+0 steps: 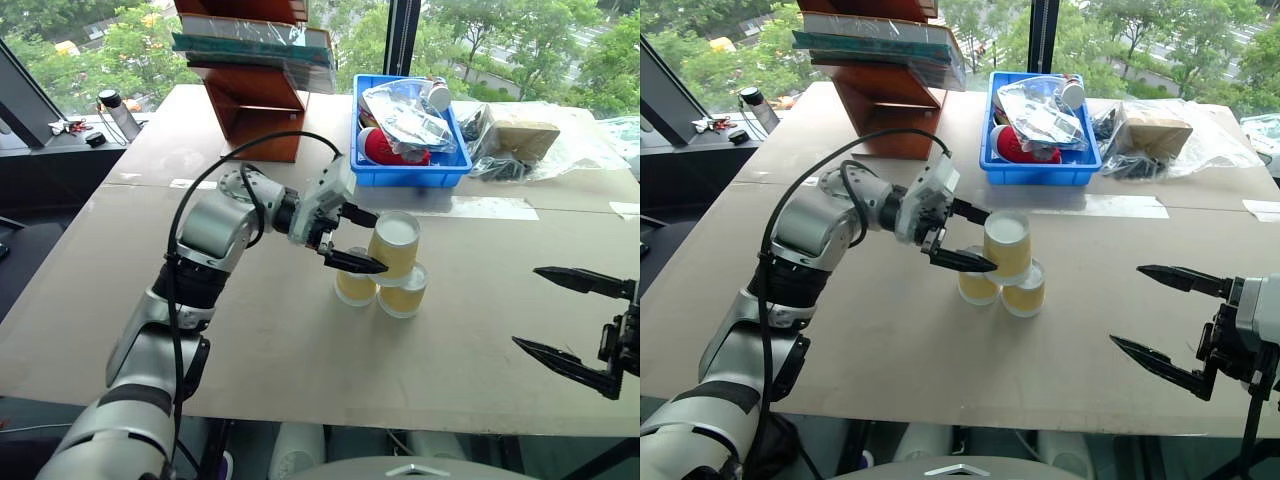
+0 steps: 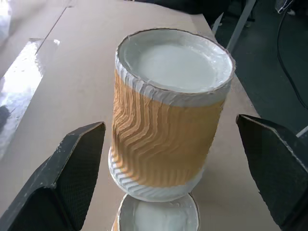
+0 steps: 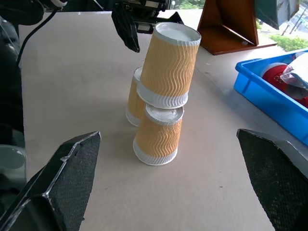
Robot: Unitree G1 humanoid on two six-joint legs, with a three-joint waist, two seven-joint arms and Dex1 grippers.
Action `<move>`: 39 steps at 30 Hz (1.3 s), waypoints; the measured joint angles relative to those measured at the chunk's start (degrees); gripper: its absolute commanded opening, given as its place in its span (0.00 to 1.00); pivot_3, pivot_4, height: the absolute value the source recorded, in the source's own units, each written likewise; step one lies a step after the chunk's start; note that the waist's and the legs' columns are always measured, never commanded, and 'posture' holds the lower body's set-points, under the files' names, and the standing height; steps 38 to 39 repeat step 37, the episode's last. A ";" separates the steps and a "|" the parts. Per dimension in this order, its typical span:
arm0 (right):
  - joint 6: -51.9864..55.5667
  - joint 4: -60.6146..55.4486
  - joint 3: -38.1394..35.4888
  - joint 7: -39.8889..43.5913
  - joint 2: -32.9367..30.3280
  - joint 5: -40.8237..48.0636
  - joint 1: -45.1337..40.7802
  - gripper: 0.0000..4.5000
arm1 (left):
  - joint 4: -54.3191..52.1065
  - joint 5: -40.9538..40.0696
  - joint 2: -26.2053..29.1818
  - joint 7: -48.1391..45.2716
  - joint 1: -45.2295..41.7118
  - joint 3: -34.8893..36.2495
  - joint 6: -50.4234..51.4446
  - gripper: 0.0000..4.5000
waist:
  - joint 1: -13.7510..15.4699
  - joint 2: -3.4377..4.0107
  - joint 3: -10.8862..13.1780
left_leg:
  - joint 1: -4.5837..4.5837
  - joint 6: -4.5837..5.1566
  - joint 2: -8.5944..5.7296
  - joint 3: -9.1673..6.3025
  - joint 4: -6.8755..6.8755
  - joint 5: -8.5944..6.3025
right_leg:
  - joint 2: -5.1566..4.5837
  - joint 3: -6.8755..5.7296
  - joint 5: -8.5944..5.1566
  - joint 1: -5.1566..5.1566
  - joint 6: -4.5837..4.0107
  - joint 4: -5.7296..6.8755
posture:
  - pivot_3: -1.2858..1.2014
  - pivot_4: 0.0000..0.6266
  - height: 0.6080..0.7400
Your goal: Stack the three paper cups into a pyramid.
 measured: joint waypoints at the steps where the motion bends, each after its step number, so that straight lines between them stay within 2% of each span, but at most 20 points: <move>1: 0.47 1.36 -0.11 0.92 -0.48 0.13 -1.17 1.00 | -0.87 -1.08 1.09 -0.01 1.18 1.65 0.69 0.99 | -0.05 0.01 0.00 | 0.01 0.00 -0.15 -0.34 0.00 0.00 | 0.04 0.10 0.00 0.00 0.00 0.00 | 0.52 0.24 1.00; 5: 1.66 3.97 -0.20 2.16 -0.74 0.46 -4.41 1.00 | -3.55 -3.82 3.92 0.01 6.51 5.55 1.46 0.99 | -0.03 0.05 0.03 | 0.02 0.00 -0.41 -0.90 0.00 0.00 | 0.04 0.20 0.00 0.01 0.01 0.05 | 0.52 0.24 1.00; 8: 3.38 5.53 -0.43 2.89 -0.71 2.52 -7.47 1.00 | -6.14 -6.41 5.69 1.38 16.03 11.04 1.49 0.99 | -0.15 0.08 0.07 | 0.06 0.00 -0.42 -1.05 -0.02 0.00 | 0.05 0.28 0.00 0.00 0.01 0.08 | 0.52 0.24 1.00; 14: 5.65 7.67 -0.47 5.34 -1.44 3.50 -11.40 1.00 | -8.76 -9.42 3.38 5.78 23.33 18.08 -2.12 0.99 | 0.55 0.04 0.10 | 0.04 0.00 -0.50 -1.04 0.07 0.00 | 0.00 0.18 0.01 0.08 0.01 0.13 | 0.52 0.24 1.00; 21: 7.94 11.14 -3.51 8.96 -2.31 3.51 -12.01 1.00 | -7.10 -8.53 3.02 8.07 29.47 21.09 -9.70 0.99 | 0.05 0.04 0.10 | 0.08 0.01 -0.48 -1.03 0.08 -0.01 | 0.04 0.25 0.01 0.10 0.02 0.13 | 0.52 0.24 1.00; 29: 11.52 10.69 -11.76 10.90 -1.46 4.17 -7.60 1.00 | -2.98 -7.63 3.33 9.07 35.14 24.85 -16.50 0.99 | 0.15 0.05 0.10 | 0.07 0.00 -0.48 -1.01 0.08 -0.01 | 0.01 0.25 0.01 0.10 0.02 0.13 | 0.52 0.24 1.00; 36: 12.73 8.91 -23.28 15.16 4.54 1.33 7.50 1.00 | -0.13 -6.01 6.29 8.97 40.95 26.88 -19.76 0.99 | 0.08 0.05 0.09 | 0.16 0.01 -0.47 -1.03 -0.11 -0.01 | 0.00 0.27 0.00 0.10 0.01 0.07 | 0.52 0.24 1.00; 39: 12.48 8.93 -24.04 15.72 4.99 0.65 8.53 1.00 | -0.03 -5.97 6.56 8.89 41.52 26.89 -19.84 0.99 | 0.04 0.05 0.09 | 0.19 0.01 -0.47 -1.03 -0.12 -0.01 | -0.01 0.31 0.00 0.10 0.01 0.07 | 0.52 0.24 1.00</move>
